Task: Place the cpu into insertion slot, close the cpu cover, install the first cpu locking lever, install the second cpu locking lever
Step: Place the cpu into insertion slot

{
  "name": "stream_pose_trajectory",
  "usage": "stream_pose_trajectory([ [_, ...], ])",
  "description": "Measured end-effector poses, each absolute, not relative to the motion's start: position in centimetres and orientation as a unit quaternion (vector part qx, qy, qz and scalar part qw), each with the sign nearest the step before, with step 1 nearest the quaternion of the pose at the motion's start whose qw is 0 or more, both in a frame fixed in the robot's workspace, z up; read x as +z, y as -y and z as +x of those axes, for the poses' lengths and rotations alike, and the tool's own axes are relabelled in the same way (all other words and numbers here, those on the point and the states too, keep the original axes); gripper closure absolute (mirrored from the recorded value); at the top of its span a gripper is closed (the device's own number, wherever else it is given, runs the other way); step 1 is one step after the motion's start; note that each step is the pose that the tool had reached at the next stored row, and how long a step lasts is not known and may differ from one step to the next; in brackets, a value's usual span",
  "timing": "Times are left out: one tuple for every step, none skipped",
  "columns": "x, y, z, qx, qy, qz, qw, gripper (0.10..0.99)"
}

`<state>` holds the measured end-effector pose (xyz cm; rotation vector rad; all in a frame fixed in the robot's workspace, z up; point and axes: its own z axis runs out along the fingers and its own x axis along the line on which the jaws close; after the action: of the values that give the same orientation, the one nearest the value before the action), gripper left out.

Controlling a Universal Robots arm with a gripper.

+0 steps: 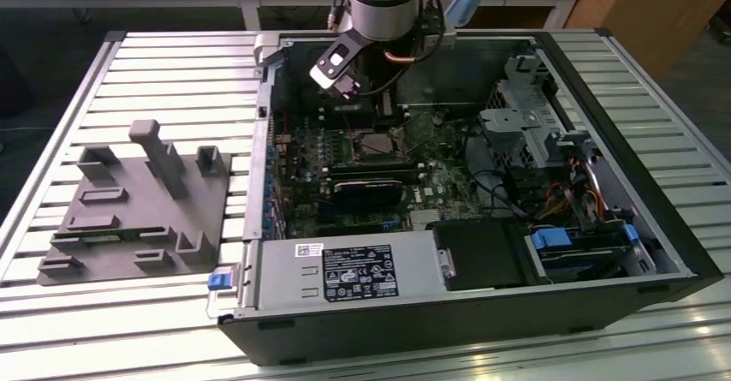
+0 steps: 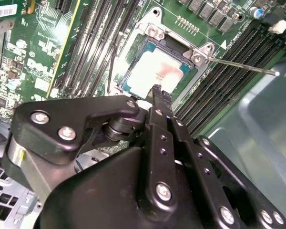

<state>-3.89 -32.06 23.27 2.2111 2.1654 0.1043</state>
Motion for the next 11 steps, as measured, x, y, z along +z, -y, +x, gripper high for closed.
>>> stream_pose_trajectory([
  [23.45, 32.06, -3.89, 0.034, -0.699, 0.714, 0.023, 0.98],
  [23.62, 32.06, -3.89, 0.034, -0.699, 0.714, 0.023, 0.98],
  [23.78, 32.06, -3.89, 0.034, -0.699, 0.714, 0.023, 0.98],
  [23.94, 32.06, -3.89, 0.034, -0.699, 0.714, 0.023, 0.98],
  [24.09, 32.06, -3.89, 0.034, -0.699, 0.714, 0.022, 0.98],
  [24.2, 32.06, -3.89, 0.034, -0.699, 0.714, 0.023, 0.98],
  [24.25, 32.06, -3.89, 0.034, -0.699, 0.714, 0.023, 0.98],
  [24.25, 32.06, -3.89, 0.034, -0.699, 0.714, 0.022, 0.98],
  [24.25, 32.05, -3.89, 0.034, -0.699, 0.714, 0.022, 0.98],
  [24.27, 32.06, -3.89, 0.034, -0.699, 0.714, 0.022, 0.98],
  [24.28, 32.06, -3.89, 0.034, -0.699, 0.714, 0.023, 0.98],
])
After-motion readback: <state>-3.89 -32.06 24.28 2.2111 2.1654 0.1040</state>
